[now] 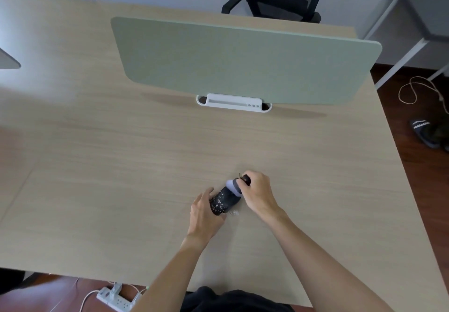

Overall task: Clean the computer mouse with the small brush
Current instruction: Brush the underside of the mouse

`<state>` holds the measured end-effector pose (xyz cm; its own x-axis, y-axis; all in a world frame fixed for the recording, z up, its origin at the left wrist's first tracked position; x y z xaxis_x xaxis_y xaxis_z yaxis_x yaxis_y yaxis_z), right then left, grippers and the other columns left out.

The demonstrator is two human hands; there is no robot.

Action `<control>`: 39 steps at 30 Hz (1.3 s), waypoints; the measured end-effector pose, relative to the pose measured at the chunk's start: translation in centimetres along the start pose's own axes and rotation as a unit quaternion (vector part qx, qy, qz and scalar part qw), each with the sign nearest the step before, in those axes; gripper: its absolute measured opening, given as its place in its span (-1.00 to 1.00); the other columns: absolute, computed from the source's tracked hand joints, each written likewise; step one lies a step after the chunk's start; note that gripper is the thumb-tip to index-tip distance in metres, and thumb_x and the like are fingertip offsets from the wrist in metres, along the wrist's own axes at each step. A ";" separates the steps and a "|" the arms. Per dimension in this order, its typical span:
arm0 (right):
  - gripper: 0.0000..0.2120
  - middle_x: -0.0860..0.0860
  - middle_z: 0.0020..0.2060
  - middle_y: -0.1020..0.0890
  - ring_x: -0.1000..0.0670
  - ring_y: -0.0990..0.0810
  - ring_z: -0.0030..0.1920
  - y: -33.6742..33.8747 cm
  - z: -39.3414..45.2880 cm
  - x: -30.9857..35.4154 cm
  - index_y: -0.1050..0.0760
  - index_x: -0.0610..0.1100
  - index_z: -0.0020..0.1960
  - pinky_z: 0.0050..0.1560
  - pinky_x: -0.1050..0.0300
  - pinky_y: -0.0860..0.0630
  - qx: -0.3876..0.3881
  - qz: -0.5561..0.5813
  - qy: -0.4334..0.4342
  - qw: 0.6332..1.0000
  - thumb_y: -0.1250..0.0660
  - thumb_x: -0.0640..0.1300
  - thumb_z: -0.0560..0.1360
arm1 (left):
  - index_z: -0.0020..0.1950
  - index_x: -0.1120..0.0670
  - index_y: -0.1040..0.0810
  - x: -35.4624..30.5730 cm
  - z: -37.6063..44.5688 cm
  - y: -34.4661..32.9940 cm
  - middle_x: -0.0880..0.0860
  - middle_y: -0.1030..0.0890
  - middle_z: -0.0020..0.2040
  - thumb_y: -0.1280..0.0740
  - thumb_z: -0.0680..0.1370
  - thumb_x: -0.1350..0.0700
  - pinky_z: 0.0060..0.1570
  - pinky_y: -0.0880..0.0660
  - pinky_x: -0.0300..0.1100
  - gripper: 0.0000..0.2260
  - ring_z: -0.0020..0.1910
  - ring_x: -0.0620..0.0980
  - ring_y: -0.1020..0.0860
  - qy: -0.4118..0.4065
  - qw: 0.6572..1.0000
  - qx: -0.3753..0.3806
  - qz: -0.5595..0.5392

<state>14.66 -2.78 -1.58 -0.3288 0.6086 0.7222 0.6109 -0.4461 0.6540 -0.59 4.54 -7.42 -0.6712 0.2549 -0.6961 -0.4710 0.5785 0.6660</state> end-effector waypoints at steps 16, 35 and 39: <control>-0.76 0.02 -0.42 -0.41 -0.01 -0.32 -0.37 -2.6 -2.2 0.9 -0.37 -0.10 -0.35 -0.35 0.09 -0.29 0.137 -0.050 0.076 0.986 -0.30 -0.20 0.47 | 0.30 0.13 -0.37 0.9 -0.2 -0.5 0.00 -0.66 0.07 -0.59 0.25 0.06 0.01 -0.54 -0.12 -0.30 -0.07 0.04 -0.64 -0.042 0.999 -0.012 -0.022; -0.77 0.04 -0.47 -0.32 0.03 -0.24 -0.40 -0.8 -0.4 -1.1 -0.36 -0.20 -0.32 -0.35 0.17 -0.24 0.046 0.019 0.048 0.998 -0.33 -0.22 0.47 | 0.55 -0.22 0.00 -1.5 1.0 -0.5 0.10 -0.41 0.08 -0.31 0.43 -0.34 -0.12 -0.55 -0.07 -0.21 0.05 0.09 -0.52 -0.020 0.968 0.072 0.239; -0.87 0.01 -0.45 -0.42 0.04 -0.29 -0.38 -0.7 -0.4 -1.9 -0.50 -0.23 -0.30 -0.36 0.16 -0.27 0.085 0.037 0.003 0.996 -0.32 -0.24 0.42 | 0.55 -0.20 0.01 -1.8 1.3 -0.3 0.11 -0.43 0.09 -0.33 0.40 -0.36 -0.11 -0.53 -0.05 -0.16 0.07 0.10 -0.52 -0.014 0.965 0.079 0.250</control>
<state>14.57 -3.90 -3.29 -0.2812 0.5743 0.7689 0.7466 -0.3725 0.5512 1.49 4.93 -6.76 -0.7751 0.5522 -0.3070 0.0028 0.4889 0.8724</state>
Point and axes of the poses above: each hand's wrist, its own z-axis towards the middle knuckle, its own y-axis out of the back of the hand, x = y × z, the point moved 4 cm from there along z, towards the middle knuckle
